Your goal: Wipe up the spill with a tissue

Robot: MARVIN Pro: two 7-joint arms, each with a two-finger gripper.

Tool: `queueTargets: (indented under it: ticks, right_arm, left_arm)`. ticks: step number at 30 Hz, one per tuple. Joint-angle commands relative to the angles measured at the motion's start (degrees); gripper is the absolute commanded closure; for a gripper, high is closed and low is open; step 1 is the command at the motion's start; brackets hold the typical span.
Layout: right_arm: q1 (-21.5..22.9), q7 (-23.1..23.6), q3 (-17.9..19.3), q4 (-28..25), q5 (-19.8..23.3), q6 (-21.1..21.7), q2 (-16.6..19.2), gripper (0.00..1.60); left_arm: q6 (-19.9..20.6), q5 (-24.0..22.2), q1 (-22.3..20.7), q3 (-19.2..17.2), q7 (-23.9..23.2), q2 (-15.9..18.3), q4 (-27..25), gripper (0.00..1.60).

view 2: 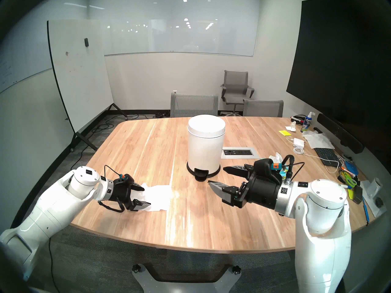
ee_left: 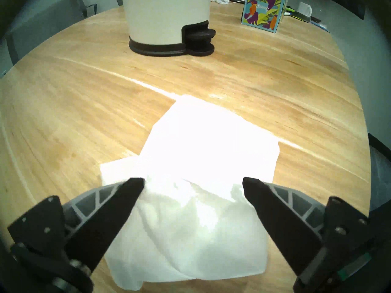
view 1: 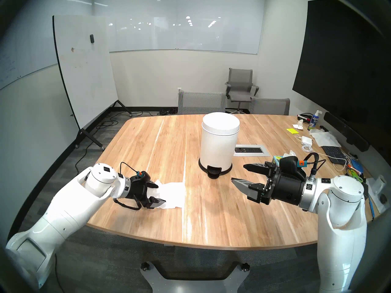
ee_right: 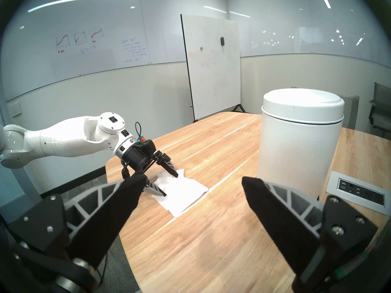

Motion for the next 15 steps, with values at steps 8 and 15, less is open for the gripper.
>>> queueTargets:
  ticks: [8, 15]
  right_arm:
    - [0.3, 0.3, -0.2, -0.9, 0.2, 0.1, 0.1, 0.00]
    - [0.3, 0.3, -0.2, -0.9, 0.2, 0.1, 0.1, 0.00]
  left_arm:
    - [-1.9, -1.1, -1.0, -1.3, -2.5, 1.1, -2.0, 0.00]
    - [-2.6, -1.6, 1.1, -2.1, -3.2, 2.9, -4.1, 0.00]
